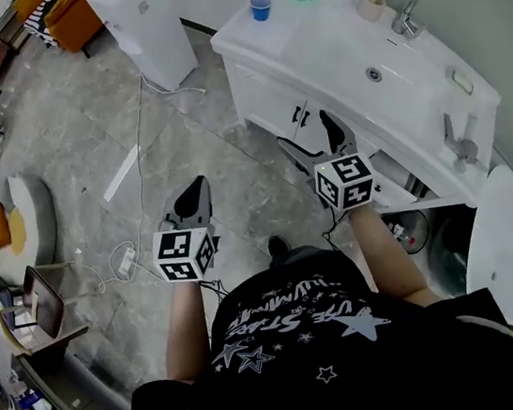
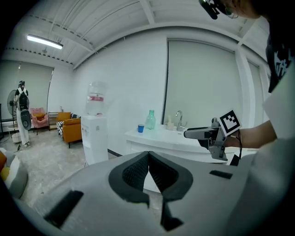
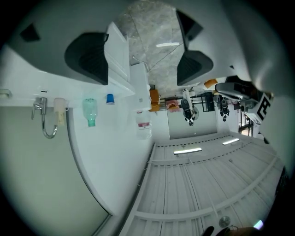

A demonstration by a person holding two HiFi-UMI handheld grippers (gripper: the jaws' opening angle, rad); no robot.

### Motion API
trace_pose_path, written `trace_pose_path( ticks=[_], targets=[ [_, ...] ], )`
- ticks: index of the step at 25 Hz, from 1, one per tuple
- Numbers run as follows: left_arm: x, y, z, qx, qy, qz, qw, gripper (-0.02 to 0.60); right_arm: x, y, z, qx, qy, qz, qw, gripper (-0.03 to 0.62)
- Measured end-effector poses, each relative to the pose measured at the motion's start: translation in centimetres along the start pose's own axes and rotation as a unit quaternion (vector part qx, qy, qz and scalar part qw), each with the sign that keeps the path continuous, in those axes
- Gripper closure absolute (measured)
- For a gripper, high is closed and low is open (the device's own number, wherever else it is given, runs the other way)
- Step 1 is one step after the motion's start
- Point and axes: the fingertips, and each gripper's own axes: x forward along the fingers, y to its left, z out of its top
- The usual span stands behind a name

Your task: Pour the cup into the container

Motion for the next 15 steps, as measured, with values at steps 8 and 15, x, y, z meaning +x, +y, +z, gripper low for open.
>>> trace_pose_path(
  ticks=[8, 15],
  targets=[
    [5.3, 1.1, 1.9, 0.003, 0.000, -0.007, 1.0000, 0.569, 3.8, -3.7, 0.5, 0.022, 0.002, -0.003, 1.000, 0.140],
    [8.8, 3.7, 2.9, 0.003, -0.004, -0.016, 0.9999, 0.569, 6.6, -5.1, 1.3, 0.020, 0.001, -0.014, 1.000, 0.142]
  ],
)
